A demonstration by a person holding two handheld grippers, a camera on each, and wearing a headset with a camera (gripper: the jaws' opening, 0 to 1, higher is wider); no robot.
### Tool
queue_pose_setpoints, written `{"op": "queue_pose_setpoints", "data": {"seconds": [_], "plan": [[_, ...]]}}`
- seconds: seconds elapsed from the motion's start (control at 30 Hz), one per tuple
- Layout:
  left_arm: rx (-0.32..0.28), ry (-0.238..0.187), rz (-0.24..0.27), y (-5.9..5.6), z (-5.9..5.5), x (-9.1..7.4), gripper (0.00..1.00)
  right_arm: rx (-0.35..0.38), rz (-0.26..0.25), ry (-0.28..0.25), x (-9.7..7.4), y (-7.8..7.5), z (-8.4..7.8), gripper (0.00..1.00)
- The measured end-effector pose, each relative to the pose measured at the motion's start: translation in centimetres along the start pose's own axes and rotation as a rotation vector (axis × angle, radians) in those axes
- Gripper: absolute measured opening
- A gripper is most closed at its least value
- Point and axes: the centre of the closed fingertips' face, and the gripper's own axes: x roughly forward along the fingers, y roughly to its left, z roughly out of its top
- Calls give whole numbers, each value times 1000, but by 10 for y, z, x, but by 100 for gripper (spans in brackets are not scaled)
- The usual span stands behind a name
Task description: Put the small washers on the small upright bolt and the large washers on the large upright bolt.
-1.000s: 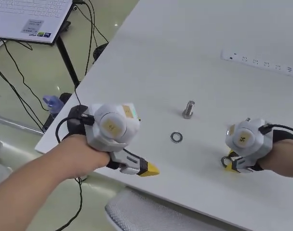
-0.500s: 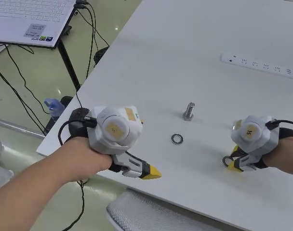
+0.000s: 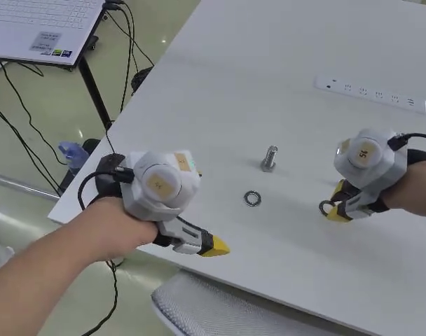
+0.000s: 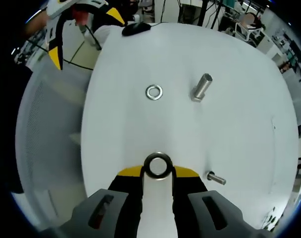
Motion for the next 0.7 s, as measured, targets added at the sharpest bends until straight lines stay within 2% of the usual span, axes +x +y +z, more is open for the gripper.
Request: {"op": "queue_pose_setpoints", "data": {"seconds": [0.17, 0.37, 0.7], "plan": [[-2, -1, -4, -1, -1, 0, 85, -16, -4, -10, -13, -6, 15, 22], [-6, -4, -2, 0, 0, 0, 85, -24, -15, -16, -23, -20, 31, 22], [-16, -6, 0, -1, -3, 1, 83, -38, -31, -34, -25, -41, 57, 22]]}}
